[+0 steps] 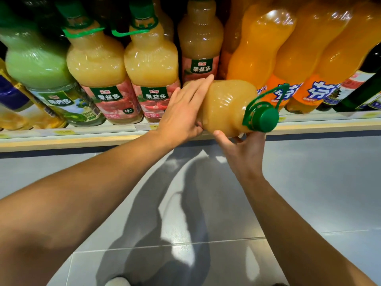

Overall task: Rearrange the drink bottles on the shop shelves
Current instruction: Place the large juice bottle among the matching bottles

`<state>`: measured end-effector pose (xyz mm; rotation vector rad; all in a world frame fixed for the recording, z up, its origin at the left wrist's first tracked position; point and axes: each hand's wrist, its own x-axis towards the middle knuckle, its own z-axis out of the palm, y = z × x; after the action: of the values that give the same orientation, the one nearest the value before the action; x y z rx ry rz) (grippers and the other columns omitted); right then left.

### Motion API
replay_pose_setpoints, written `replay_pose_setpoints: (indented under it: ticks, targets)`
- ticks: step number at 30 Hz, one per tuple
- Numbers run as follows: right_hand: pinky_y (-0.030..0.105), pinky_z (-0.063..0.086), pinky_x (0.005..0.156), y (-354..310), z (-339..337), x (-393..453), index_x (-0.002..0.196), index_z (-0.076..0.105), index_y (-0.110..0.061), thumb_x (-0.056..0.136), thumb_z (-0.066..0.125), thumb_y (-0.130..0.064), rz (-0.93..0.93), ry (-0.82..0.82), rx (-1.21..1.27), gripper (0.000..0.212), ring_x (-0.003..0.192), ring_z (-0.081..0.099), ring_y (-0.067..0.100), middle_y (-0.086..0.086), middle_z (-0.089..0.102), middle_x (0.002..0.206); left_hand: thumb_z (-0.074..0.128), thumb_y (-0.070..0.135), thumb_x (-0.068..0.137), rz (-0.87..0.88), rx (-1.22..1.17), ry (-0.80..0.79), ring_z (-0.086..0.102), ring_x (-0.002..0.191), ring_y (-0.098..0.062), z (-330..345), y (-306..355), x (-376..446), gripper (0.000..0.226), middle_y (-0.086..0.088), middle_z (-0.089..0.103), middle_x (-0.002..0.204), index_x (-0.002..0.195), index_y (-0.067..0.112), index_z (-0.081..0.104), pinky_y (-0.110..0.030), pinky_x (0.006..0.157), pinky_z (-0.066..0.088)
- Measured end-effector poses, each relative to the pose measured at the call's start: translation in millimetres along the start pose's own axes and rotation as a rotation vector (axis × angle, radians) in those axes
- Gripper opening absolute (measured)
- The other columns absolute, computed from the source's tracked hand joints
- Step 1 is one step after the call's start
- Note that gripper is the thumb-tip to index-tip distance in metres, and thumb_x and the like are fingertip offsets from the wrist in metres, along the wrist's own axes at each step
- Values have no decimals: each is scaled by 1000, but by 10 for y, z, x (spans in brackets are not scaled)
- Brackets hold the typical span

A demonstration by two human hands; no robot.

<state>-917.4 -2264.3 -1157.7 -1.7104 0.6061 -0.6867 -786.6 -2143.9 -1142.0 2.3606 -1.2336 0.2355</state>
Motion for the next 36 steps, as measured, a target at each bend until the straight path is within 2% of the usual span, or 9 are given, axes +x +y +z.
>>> replay_pose_setpoints:
  ticks: [4, 9, 12, 14, 17, 21, 26, 30, 36]
  targets:
    - [46, 48, 103, 139, 14, 5, 139, 43, -19, 66, 85, -52, -40, -46, -55, 90, 129, 51, 23, 6, 49, 140, 86, 44, 67, 41, 54, 13, 22, 149, -32, -109, -43, -127, 118, -9, 26, 160, 157, 21, 12, -59, 118, 21]
    - [46, 48, 104, -51, 82, 9, 138, 40, -23, 64, 82, -36, -117, -35, -89, 85, 133, 47, 23, 7, 43, 143, 86, 53, 67, 117, 85, 89, 19, 149, -37, -112, 103, -256, 115, -19, 20, 160, 153, 31, 13, -63, 119, 14]
    - [34, 44, 109, -259, 87, -2, 146, 32, -18, 65, 83, -24, -169, -79, -141, 96, 136, 42, 20, 10, 36, 149, 87, 55, 65, 43, 97, 102, 20, 149, -35, -159, 67, -265, 116, -20, 21, 161, 153, 28, 16, -61, 119, 10]
    - [26, 37, 112, -402, 59, 88, 146, 35, -8, 71, 81, -23, -260, -145, -228, 89, 137, 39, 21, 13, 36, 150, 86, 58, 64, 23, 196, 110, 18, 150, -35, -254, 12, -219, 114, -17, 21, 163, 154, 20, 27, -64, 117, 10]
    - [31, 37, 113, -590, 73, 352, 147, 36, -9, 83, 75, -29, -335, -245, -348, 78, 137, 40, 18, 9, 39, 149, 80, 63, 65, -14, 325, 121, 13, 152, -35, -387, -34, -112, 114, -12, 21, 164, 155, 15, 28, -68, 115, 6]
    - [1, 27, 98, -795, 147, 604, 148, 35, -18, 88, 72, -30, -283, -237, -413, 71, 127, 37, 1, -1, 42, 147, 72, 60, 75, -40, 370, 162, 18, 151, -36, -407, -37, 20, 98, -9, 31, 161, 151, 12, 33, -73, 114, 7]
    - [35, 35, 114, -927, 275, 848, 152, 29, -21, 89, 69, -34, -365, -260, -486, 75, 137, 40, 13, -3, 43, 151, 56, 58, 87, -153, 390, 193, 15, 152, -34, -434, -112, 150, 85, -4, 36, 159, 155, 15, 29, -71, 114, 3]
    - [31, 26, 115, -881, 234, 869, 158, 10, -21, 88, 72, -19, -385, -329, -581, 93, 143, 31, 17, 0, 29, 158, 55, 51, 93, -186, 411, 208, 18, 151, -34, -386, -135, 221, 73, -4, 40, 157, 154, 19, 32, -71, 113, 3]
    - [37, 33, 117, -696, 240, 805, 157, 6, -26, 87, 70, -5, -460, -259, -623, 97, 145, 29, 17, 0, 26, 160, 51, 53, 94, -179, 411, 214, 18, 151, -34, -343, -148, 239, 73, -1, 42, 155, 155, 20, 29, -71, 115, 3]
